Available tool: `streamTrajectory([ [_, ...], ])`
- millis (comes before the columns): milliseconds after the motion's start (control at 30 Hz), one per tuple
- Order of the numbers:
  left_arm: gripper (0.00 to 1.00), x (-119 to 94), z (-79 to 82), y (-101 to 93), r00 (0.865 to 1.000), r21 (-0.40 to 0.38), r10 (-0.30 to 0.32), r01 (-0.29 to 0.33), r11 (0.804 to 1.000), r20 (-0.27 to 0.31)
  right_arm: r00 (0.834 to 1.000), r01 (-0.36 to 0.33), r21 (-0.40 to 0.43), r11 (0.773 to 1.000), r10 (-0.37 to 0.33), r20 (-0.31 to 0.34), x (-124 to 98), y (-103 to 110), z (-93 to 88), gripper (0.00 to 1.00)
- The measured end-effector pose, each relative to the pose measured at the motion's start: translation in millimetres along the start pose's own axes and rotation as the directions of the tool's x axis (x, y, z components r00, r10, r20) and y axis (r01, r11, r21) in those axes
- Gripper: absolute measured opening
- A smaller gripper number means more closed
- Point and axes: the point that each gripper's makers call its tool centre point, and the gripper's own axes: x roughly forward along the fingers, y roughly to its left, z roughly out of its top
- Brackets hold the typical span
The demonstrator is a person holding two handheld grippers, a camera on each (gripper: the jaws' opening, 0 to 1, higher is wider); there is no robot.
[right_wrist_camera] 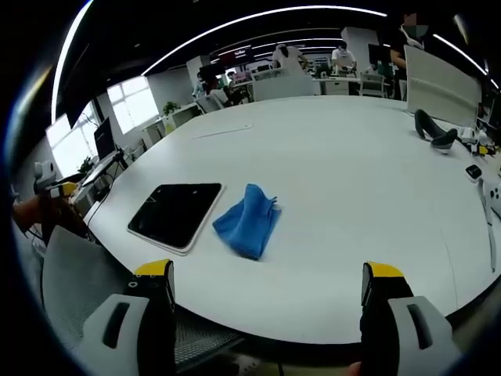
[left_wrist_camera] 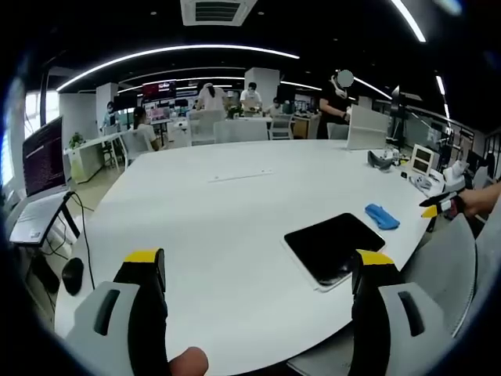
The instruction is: Wipe the mirror surface with the cleaning cloth until all visible marks leave the cleaned area.
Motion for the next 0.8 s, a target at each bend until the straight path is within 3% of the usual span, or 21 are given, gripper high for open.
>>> streamTrajectory([
  [467, 0.98, -2, -1.2, -0.1, 1.000, -0.007, 0.001, -0.001, 1.000, 0.004, 1.000, 0.005, -0.023, 1.000, -0.005, 0.000, 1, 7, 9.3, 0.97],
  [700, 0.98, -1, -4.6, -8.7, 1.000, -0.008, -0.014, 0.015, 1.000, 0.004, 0.999, -0.030, -0.004, 1.000, 0.030, 0.037, 9, 23, 45.7, 0.88],
  [800, 0.98, 1, -7.8, -11.0, 1.000, -0.013, -0.020, 0.020, 1.000, 0.001, 0.999, -0.029, -0.037, 0.999, 0.031, 0.040, 21, 33, 59.5, 0.84],
])
